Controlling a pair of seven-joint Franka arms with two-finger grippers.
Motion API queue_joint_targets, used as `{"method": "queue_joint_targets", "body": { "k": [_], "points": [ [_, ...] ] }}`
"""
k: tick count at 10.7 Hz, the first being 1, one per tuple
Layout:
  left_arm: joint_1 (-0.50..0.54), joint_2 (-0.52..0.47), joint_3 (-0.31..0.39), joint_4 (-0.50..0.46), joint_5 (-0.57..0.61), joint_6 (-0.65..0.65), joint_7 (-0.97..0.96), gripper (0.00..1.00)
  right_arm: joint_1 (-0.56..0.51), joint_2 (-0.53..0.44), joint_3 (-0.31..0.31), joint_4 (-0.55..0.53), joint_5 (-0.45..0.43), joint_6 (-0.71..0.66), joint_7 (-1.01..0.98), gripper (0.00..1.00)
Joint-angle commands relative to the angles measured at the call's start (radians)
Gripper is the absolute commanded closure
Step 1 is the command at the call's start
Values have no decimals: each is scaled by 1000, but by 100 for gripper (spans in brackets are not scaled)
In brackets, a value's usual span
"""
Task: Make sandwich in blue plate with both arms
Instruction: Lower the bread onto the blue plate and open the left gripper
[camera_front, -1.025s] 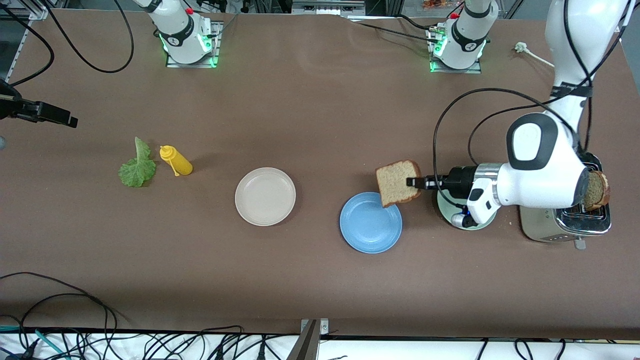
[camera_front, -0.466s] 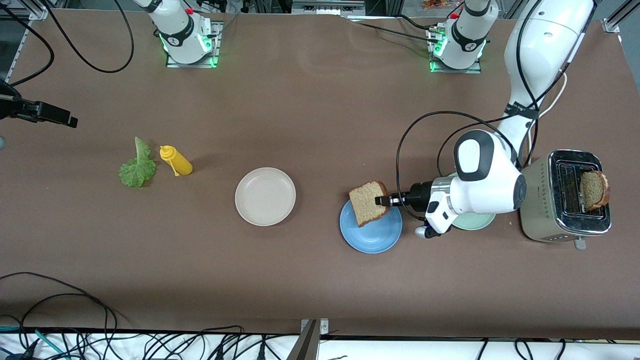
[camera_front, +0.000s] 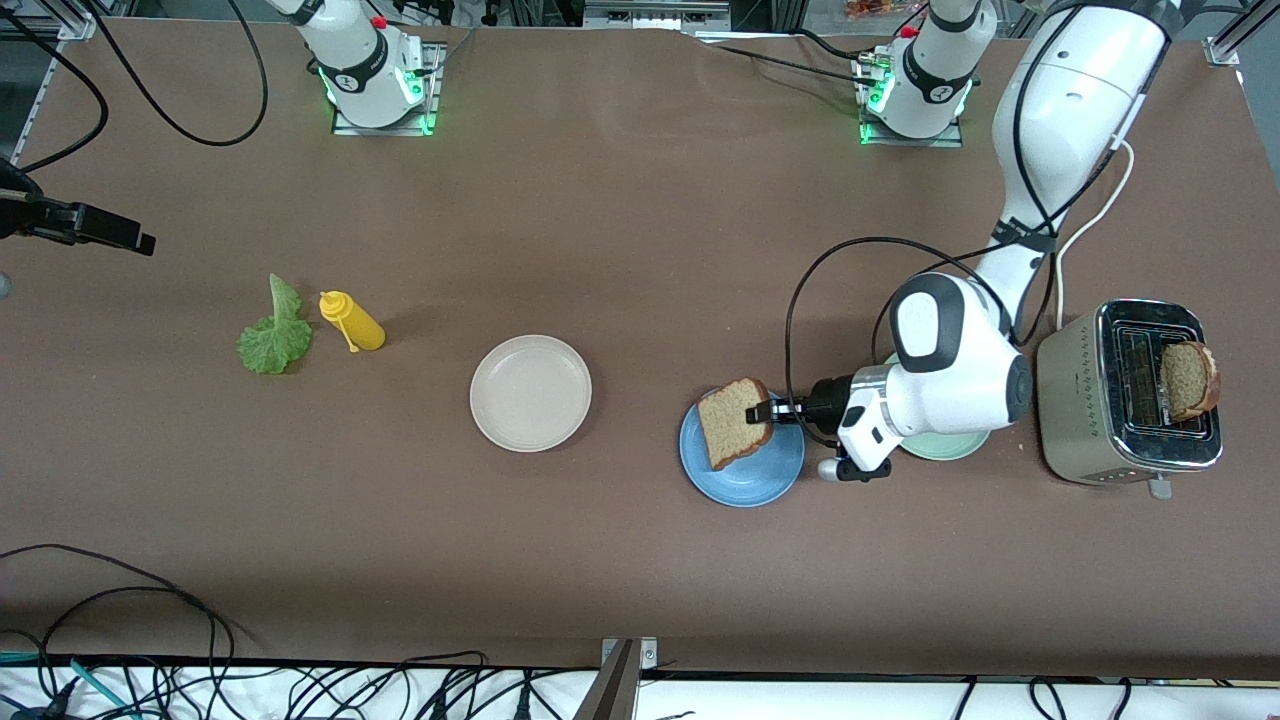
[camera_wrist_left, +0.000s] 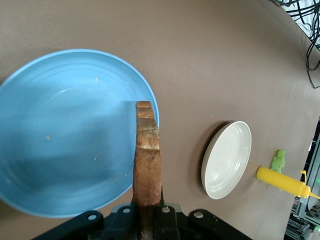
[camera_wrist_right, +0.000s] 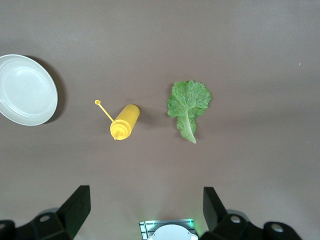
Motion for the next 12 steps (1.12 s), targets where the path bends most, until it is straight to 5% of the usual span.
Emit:
{"method": "queue_joint_targets", "body": {
  "k": [1, 8, 11, 12],
  "points": [
    [-36, 29, 9, 27, -31, 40, 87, 100, -3, -4, -1, 10, 17, -15, -12, 0],
    [1, 61, 10, 24, -36, 38, 222, 100, -3, -4, 1, 10, 17, -12, -12, 0],
    [26, 75, 10, 20, -59, 37, 229, 77, -3, -4, 1, 10, 17, -12, -12, 0],
    [26, 82, 10, 19, -72, 37, 230, 59, -3, -4, 1, 10, 17, -12, -12, 0]
  ]
}}
